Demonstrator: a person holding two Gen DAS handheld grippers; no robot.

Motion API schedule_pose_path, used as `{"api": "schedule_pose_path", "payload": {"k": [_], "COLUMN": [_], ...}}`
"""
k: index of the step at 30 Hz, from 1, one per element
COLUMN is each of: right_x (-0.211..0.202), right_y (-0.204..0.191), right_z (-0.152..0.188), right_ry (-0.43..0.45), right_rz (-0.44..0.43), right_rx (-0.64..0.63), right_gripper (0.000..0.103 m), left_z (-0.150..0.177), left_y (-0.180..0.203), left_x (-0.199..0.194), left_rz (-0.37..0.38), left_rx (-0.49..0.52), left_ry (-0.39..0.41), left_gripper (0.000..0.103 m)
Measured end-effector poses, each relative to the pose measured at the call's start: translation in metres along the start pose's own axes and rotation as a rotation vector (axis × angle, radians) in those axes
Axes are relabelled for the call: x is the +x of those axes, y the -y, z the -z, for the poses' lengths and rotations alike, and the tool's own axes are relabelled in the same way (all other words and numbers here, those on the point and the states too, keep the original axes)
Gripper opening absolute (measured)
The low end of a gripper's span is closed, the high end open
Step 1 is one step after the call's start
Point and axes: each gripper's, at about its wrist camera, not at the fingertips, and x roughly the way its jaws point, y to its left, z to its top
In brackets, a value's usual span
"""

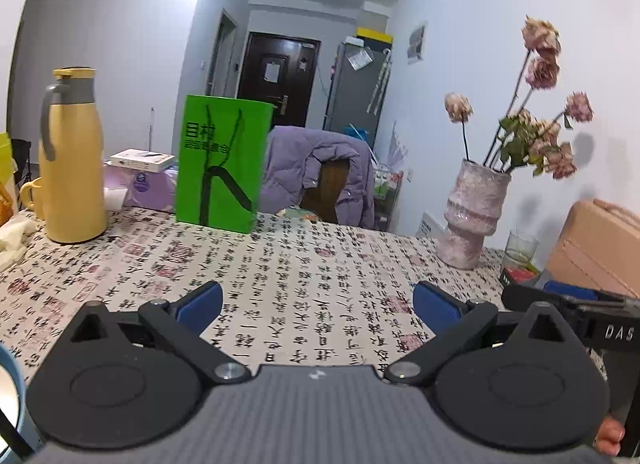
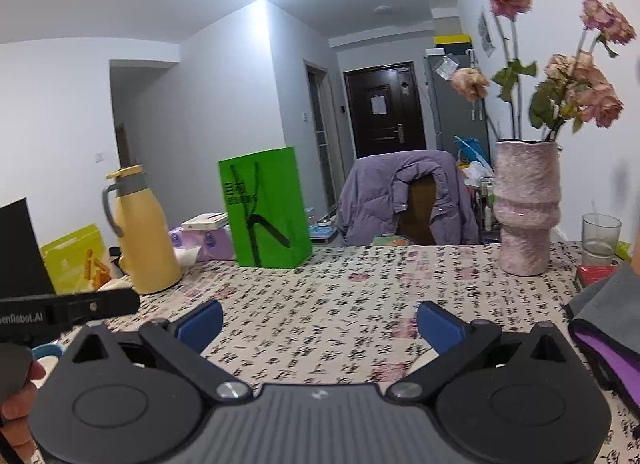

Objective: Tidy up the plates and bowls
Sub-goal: 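Move both open grippers toward another white bowl near the pink vase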

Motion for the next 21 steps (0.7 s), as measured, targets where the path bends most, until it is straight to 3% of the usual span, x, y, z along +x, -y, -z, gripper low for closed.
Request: {"api": "schedule_pose_path", "payload": {"k": [9,21], "right_x": [0.004,0.011], "right_y": [0.053,0.09], "right_z": [0.0,0.016], "right_ry": [-0.009,-0.05], "right_rz": [0.023,0.083], "right_rx": [0.114,0.212], "right_gripper": [0.103,0.103], "left_z": [-0.003,0.0], "left_y": [0.032,0.07], "left_x": [0.029,0.066], "left_rz": [0.048,0.078], "left_rx": [0.007,0.059], "left_ry": [-0.05,-0.128], "left_gripper": [0.103,0.103]}}
